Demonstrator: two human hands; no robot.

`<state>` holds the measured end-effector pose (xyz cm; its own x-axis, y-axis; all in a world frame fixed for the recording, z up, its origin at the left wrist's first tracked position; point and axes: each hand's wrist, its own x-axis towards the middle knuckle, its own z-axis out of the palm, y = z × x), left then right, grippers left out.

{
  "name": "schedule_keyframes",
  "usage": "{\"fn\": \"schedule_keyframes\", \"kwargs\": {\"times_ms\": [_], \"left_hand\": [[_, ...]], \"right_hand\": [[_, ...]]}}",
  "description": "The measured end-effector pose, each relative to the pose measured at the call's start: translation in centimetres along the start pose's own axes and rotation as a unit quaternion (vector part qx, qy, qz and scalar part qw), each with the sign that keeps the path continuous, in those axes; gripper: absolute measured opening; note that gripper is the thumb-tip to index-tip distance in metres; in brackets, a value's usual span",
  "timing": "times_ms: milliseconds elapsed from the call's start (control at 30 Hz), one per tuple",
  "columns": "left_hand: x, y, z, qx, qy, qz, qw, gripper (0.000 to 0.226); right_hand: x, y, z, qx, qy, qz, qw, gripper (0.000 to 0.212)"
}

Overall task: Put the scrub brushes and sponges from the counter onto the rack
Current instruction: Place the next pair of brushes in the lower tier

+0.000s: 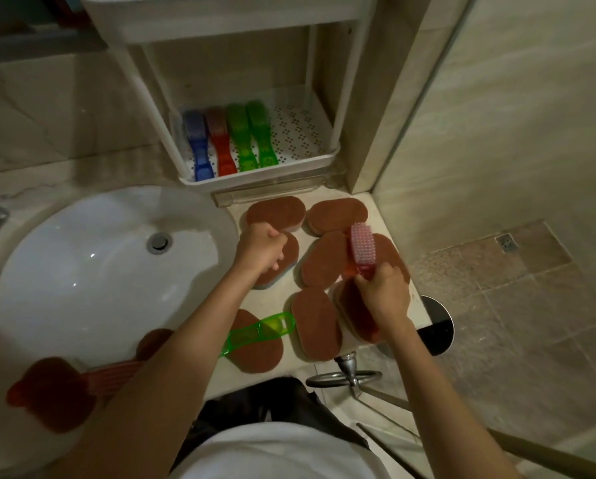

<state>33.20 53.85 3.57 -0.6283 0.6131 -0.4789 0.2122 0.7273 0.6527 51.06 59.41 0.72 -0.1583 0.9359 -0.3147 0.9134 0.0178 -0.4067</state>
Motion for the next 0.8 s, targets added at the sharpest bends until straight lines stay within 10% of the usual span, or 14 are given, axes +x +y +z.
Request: {"fn": "schedule_keyframes", "kwargs": {"times_ms": [300,500,600,800], "left_hand": [[-1.8,-1.9,-2.8,-0.007,0.006,0.02,1.0,0.011],[-4.7,-6.8,-6.7,0.177,-0.066,0.045,0.981,0.008],[-6.5,-9.2,-7.1,0.267,-0.197,0.057,0.942,0.044],[-8.6,-11.7,-4.1,0.459,-0.143,0.124,0.868,0.073]], "right_hand": [[-1.4,-2.3,0.2,0.044,0.062,-0.105,0.992,0.027],[-4.9,-6.4,2.9,0.087,-0.016,-0.227,0.97,0.019],[-6.9,-7.8,4.6,0.091,-0.064,-0.249,0.962,0.017],[-8.8,-8.3,5.8,0.078,-0.075,-0.226,0.968,0.018]]}}
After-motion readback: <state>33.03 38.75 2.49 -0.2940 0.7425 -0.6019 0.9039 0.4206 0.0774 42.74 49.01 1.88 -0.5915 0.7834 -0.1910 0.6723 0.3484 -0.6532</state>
